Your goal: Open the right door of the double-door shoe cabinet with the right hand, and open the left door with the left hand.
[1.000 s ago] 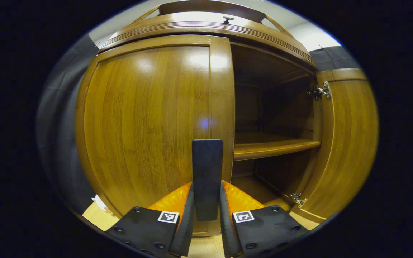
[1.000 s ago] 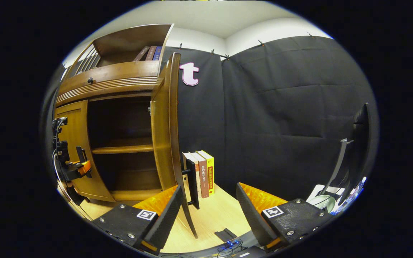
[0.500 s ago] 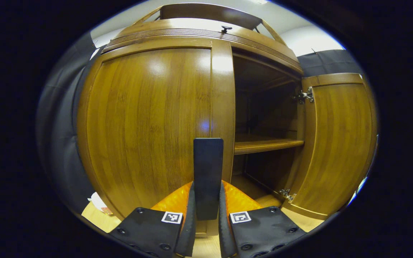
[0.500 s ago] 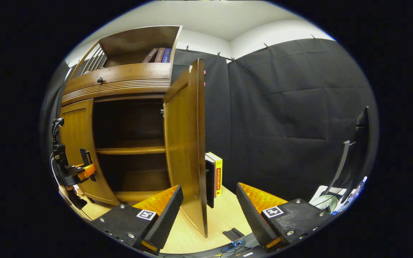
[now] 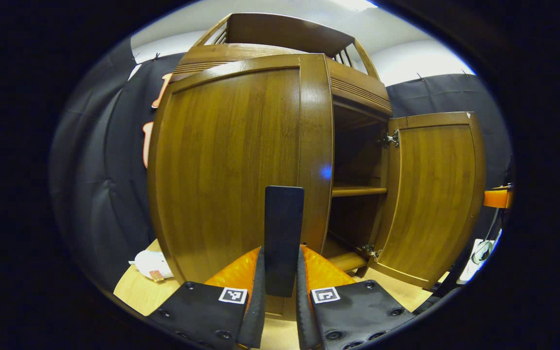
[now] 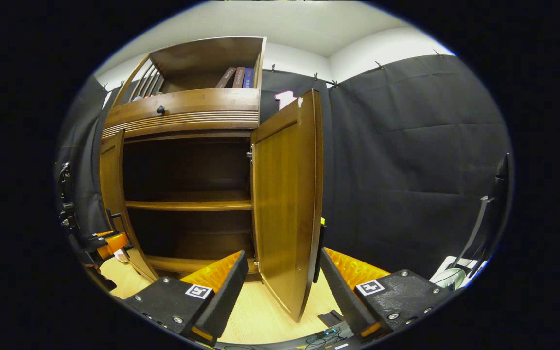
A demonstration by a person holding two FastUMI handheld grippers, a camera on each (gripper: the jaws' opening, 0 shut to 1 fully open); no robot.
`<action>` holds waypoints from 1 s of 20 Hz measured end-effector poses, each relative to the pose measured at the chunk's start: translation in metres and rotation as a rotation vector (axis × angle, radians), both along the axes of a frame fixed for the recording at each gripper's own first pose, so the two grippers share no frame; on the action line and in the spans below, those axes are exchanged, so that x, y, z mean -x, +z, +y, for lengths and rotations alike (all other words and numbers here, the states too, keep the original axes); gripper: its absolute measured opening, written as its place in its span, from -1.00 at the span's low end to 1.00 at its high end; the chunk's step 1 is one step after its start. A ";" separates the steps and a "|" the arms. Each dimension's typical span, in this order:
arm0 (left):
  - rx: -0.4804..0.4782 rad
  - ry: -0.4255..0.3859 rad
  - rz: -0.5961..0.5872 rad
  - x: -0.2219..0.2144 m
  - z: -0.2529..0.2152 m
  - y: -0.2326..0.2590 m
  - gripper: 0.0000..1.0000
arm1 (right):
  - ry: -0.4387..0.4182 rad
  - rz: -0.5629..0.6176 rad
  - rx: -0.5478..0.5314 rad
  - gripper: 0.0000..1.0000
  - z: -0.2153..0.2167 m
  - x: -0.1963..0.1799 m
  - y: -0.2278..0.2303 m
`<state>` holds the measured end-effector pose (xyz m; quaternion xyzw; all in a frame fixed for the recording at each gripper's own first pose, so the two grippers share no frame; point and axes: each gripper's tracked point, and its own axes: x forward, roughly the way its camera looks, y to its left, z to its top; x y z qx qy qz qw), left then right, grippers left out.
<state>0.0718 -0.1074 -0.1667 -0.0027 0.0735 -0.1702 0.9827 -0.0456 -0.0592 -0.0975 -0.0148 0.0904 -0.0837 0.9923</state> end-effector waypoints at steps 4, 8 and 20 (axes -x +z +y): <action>-0.017 0.028 -0.006 0.023 0.021 0.003 -0.29 | 0.040 0.001 -0.008 0.84 0.009 -0.002 0.001; -0.015 0.052 0.002 0.037 0.039 0.007 -0.31 | 0.071 0.001 -0.017 0.84 0.020 -0.006 0.002; -0.040 0.110 0.011 0.067 0.092 0.016 -0.46 | 0.147 0.014 -0.032 0.72 0.055 -0.018 -0.006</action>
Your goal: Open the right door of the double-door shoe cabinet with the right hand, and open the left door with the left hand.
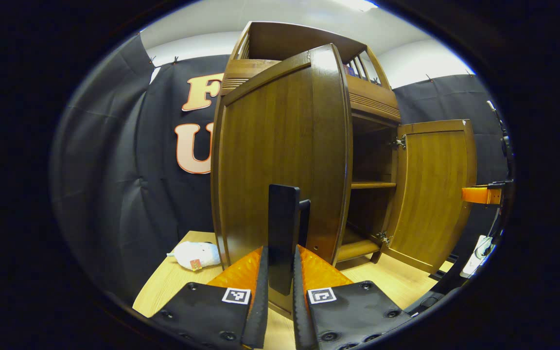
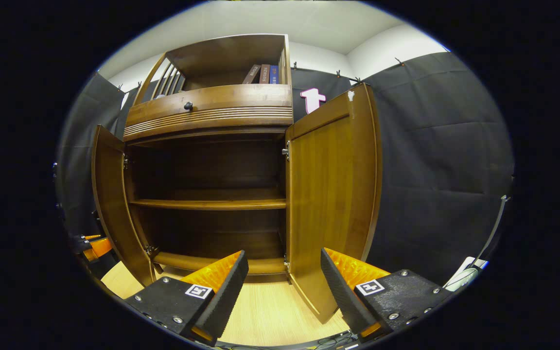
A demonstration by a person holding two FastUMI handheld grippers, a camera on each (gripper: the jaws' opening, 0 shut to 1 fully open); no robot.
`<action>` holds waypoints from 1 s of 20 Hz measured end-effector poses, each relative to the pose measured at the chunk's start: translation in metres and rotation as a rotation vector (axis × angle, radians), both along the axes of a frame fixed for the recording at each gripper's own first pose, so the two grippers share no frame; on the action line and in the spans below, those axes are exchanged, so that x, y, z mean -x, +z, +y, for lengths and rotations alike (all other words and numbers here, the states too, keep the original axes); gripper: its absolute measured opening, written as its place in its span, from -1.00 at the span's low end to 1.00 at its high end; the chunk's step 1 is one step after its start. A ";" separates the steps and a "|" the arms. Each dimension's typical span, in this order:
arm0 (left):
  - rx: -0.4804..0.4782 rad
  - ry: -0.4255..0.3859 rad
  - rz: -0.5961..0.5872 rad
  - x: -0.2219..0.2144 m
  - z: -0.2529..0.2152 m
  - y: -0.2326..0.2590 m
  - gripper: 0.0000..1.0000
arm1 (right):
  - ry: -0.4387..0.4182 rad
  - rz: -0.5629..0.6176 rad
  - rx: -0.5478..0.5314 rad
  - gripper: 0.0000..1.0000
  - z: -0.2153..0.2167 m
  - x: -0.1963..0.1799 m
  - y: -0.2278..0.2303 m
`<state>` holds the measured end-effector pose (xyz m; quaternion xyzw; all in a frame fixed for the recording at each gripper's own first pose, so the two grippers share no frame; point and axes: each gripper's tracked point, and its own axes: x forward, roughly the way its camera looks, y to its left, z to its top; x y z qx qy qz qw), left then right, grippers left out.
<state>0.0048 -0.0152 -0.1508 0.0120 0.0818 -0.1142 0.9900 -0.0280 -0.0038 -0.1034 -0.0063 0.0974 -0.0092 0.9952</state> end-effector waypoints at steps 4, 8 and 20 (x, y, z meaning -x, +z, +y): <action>0.044 -0.023 0.052 0.018 0.006 -0.010 -0.44 | 0.020 0.000 0.002 0.84 0.010 -0.005 0.000; -0.027 0.027 0.045 0.018 0.027 -0.019 -0.40 | 0.037 0.009 -0.003 0.84 0.018 -0.010 -0.003; -0.012 0.216 0.023 0.009 0.116 -0.008 -0.85 | 0.066 0.002 -0.017 0.96 0.035 -0.018 0.000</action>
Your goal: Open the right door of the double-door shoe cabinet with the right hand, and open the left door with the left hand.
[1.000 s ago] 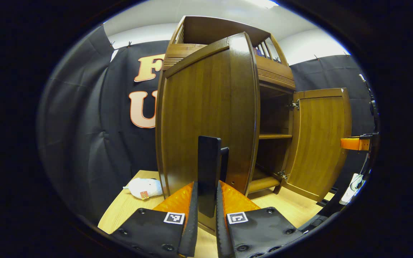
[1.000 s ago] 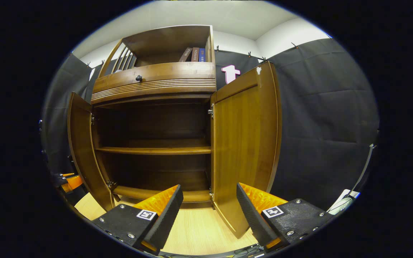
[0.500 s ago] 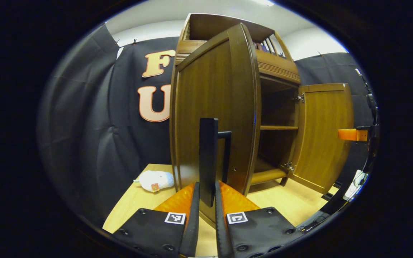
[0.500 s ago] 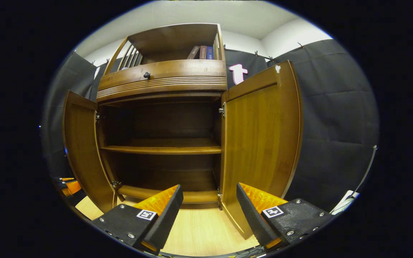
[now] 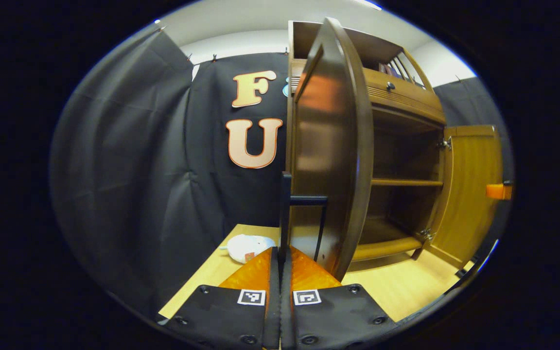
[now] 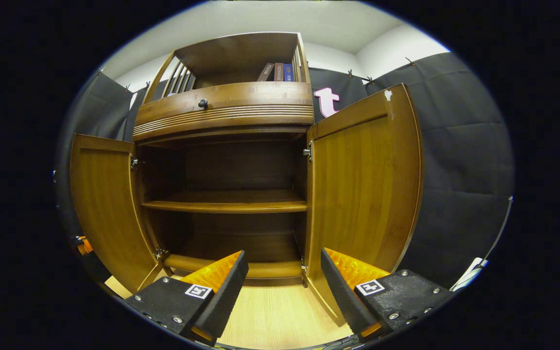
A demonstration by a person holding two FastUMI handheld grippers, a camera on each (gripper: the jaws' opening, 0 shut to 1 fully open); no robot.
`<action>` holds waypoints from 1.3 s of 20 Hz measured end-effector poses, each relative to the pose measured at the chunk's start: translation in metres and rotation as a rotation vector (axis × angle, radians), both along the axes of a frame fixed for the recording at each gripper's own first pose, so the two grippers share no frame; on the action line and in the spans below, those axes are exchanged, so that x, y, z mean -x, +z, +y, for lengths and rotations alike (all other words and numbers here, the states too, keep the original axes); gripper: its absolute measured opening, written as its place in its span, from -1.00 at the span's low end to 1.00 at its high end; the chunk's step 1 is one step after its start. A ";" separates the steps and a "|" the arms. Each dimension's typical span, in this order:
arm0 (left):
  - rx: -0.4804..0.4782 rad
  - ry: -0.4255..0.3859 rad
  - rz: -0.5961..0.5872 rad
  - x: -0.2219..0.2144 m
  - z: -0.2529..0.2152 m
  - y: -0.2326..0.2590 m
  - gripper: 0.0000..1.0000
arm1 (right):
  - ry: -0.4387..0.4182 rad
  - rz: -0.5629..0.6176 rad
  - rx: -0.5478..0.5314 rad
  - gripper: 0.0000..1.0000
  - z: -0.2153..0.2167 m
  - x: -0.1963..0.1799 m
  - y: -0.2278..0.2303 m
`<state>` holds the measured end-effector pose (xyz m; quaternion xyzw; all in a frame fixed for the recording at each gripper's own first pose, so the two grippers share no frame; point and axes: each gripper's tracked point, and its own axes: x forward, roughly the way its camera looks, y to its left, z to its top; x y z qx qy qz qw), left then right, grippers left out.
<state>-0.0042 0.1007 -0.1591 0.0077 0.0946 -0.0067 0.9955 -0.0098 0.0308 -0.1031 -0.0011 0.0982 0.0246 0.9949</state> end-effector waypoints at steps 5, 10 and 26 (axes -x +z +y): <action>-0.032 -0.029 0.001 -0.001 0.005 0.003 -0.88 | 0.020 -0.003 0.002 0.96 0.011 -0.001 0.002; -0.028 -0.059 0.004 -0.004 0.011 0.003 -0.86 | 0.034 -0.002 0.005 0.96 0.019 -0.005 0.001; -0.010 -0.086 0.013 -0.001 0.048 0.004 -0.46 | 0.096 0.020 -0.004 0.96 0.047 -0.018 -0.008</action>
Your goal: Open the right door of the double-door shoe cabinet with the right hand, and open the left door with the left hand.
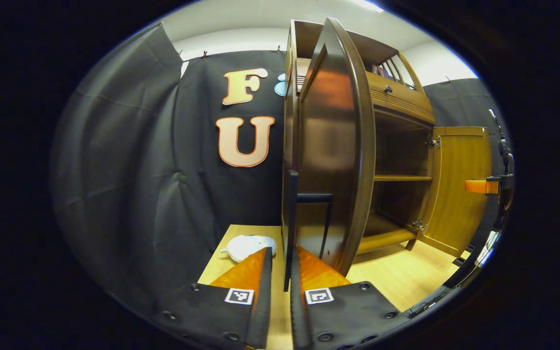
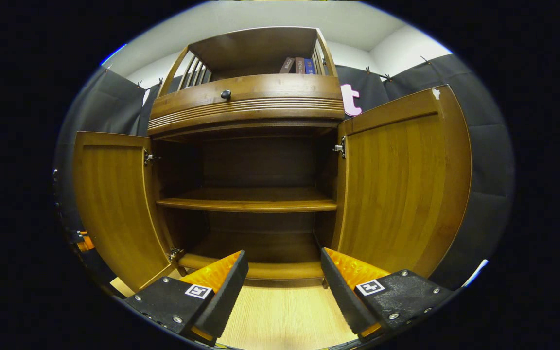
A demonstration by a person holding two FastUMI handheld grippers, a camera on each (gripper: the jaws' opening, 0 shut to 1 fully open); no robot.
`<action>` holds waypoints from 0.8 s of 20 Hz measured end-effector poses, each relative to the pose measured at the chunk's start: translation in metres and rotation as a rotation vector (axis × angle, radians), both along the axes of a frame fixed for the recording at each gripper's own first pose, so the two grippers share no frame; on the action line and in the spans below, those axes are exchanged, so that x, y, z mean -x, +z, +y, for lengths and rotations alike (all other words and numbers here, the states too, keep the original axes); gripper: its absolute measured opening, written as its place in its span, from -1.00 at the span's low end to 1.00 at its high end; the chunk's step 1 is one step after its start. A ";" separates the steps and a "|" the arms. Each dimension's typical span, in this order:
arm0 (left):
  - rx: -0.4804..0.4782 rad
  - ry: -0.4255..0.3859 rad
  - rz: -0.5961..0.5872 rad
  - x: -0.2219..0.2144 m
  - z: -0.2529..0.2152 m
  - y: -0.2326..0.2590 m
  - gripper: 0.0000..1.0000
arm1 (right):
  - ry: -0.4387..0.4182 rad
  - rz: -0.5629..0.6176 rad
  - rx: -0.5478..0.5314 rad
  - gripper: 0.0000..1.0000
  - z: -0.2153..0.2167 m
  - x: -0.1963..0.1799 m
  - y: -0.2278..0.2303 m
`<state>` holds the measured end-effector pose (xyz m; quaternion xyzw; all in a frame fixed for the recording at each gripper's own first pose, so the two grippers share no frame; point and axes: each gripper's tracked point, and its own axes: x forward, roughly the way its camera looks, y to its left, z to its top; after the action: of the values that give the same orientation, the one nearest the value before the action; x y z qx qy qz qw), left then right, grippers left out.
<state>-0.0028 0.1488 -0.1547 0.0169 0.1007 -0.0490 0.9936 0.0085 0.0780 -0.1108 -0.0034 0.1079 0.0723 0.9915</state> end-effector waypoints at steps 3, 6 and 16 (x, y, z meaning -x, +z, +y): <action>-0.017 0.069 0.007 0.015 0.019 0.001 -0.07 | 0.004 0.000 0.002 0.96 0.001 -0.001 -0.001; -0.012 0.109 0.021 0.038 0.032 0.001 0.22 | 0.003 0.001 0.003 0.96 0.000 -0.003 -0.002; -0.115 0.157 -0.025 0.078 0.000 0.042 0.92 | -0.026 -0.002 0.008 0.96 -0.018 -0.003 -0.001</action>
<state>-0.0810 0.1486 -0.1125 0.0665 0.0918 0.0349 0.9929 0.0116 0.0605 -0.1120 -0.0062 0.1071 0.0588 0.9925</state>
